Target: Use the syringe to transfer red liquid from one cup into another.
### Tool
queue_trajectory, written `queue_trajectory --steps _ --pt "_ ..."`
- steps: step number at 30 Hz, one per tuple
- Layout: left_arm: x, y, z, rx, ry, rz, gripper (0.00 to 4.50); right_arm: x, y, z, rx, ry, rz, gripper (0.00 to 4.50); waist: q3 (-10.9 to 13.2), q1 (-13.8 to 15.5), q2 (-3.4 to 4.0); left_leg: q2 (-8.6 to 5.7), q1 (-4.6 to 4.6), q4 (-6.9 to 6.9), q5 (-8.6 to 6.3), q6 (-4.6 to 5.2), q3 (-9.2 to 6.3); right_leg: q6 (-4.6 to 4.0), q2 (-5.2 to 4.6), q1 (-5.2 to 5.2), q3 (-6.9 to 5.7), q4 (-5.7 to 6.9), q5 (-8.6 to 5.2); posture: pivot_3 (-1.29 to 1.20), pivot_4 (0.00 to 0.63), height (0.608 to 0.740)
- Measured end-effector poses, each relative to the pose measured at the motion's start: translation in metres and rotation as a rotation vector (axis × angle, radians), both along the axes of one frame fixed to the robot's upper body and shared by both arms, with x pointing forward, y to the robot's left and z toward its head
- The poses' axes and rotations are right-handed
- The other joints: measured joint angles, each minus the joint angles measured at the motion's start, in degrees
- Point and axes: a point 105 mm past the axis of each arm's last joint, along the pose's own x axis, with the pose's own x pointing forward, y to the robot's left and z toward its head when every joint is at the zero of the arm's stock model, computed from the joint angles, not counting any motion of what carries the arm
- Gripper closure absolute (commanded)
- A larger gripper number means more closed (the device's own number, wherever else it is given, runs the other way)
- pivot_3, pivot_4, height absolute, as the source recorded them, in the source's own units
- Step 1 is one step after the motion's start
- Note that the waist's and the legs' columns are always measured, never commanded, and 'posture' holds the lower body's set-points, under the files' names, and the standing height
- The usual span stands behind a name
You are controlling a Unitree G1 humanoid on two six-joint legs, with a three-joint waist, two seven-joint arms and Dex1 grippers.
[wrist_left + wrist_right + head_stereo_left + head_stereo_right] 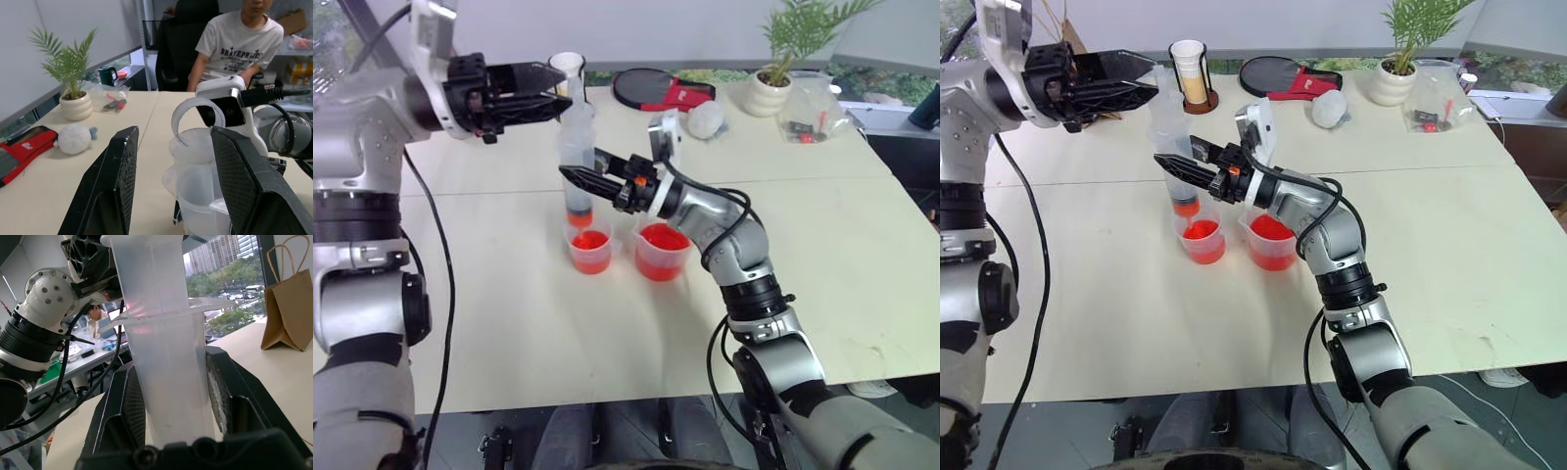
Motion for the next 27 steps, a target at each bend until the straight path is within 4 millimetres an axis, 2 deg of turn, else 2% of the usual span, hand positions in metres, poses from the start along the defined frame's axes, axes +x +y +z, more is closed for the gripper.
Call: queue_trajectory --steps 8,11,12,13,14,27 --pt "0.004 -0.010 0.000 -0.018 -0.039 -0.007 2.13 -0.001 0.000 -0.002 -0.021 -0.010 0.006 3.08 0.0 0.0 0.00 0.00 0.00 0.00 0.00 0.00 0.00 0.00 0.00 0.00 0.00 0.00 0.00 0.00 0.150 0.740" --pt "0.008 -0.015 -0.001 -0.027 -0.047 -0.013 2.92 0.000 -0.001 -0.003 -0.033 -0.015 0.004 3.08 0.0 0.0 0.00 0.00 0.00 0.00 0.00 0.00 0.00 0.00 0.00 0.00 0.00 0.00 0.00 0.00 0.150 0.740" --pt "0.008 -0.017 -0.001 -0.029 -0.047 -0.021 3.37 0.000 -0.001 -0.003 -0.034 -0.015 0.000 3.08 0.0 0.0 0.00 -0.01 -0.01 0.00 0.00 0.00 0.00 0.00 0.00 0.00 0.00 -0.01 0.00 0.00 0.150 0.740" --pt "0.008 -0.019 -0.002 -0.032 -0.043 -0.034 4.04 0.001 -0.003 -0.003 -0.034 -0.015 -0.008 3.08 0.0 0.0 0.00 -0.01 -0.01 0.00 0.00 0.00 0.01 0.00 0.00 0.00 0.00 -0.01 0.00 0.00 0.150 0.740" --pt "0.008 -0.020 -0.003 -0.031 -0.042 -0.042 4.41 0.002 -0.003 -0.003 -0.033 -0.015 -0.011 3.08 0.0 0.0 0.00 -0.01 -0.01 0.00 0.00 0.00 0.01 0.00 0.00 0.00 0.00 -0.01 0.00 0.00 0.150 0.740" --pt "0.002 -0.018 -0.013 -0.003 -0.013 -0.048 4.47 0.001 -0.004 -0.007 -0.055 -0.014 -0.005 3.08 0.0 0.0 0.00 0.00 -0.01 0.00 0.00 0.00 0.00 0.00 0.00 0.00 0.00 -0.01 0.00 0.00 0.150 0.740"
